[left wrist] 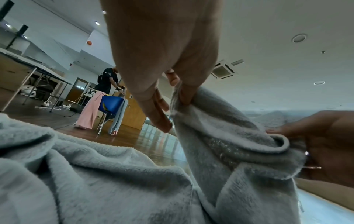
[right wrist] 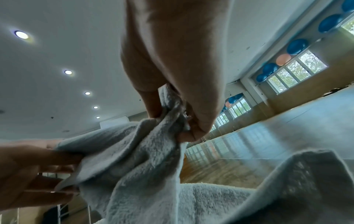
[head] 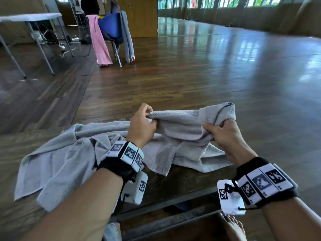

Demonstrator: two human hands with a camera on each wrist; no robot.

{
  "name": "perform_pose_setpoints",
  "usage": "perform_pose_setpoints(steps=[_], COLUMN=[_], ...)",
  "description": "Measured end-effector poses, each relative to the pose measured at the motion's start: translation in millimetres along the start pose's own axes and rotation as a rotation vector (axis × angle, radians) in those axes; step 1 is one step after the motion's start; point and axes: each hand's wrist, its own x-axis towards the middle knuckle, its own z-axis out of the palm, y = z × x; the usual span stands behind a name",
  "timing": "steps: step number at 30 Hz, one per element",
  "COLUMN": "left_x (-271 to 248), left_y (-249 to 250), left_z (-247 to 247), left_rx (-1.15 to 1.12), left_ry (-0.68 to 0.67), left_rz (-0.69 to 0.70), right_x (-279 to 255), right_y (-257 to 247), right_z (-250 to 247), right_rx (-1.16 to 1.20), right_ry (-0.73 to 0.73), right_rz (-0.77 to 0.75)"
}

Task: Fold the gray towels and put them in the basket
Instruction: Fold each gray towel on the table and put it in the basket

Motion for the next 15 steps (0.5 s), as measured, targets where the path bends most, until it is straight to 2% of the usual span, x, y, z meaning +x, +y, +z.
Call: perform_pose_setpoints(steps=[2,4,7,11,15], left_x=[-0.5,-3.9,-13.6,-15.7,-14.9], left_y=[1.0,7.4,22.4,34.9,38.8], left_z=[3.8,9.6,23.8,37.4,42.6], left_rx=[0.105,0.233,0.094,0.041,0.067], left_ry=[-0.116,-0.267,-0.374,-0.263,-0.186], left_rz=[-0.017,0.064,0.154,0.115,0.183], right_x=[-2.2,-4.5,-10.5,-12.1,-9.6], right_y=[-0.9,-4.1,-11.9,-13.6,-13.3], right_z=[0.8,3.1,10.2,9.6,3.4], right_rx=[-0.048,-0.104,-0.150,-0.050,0.206], right_ry=[-0.032,-0.100,-0.234,-0.295,-0.459], right_rz=[-0.017,-0.027,-0.099,-0.166,-0.067])
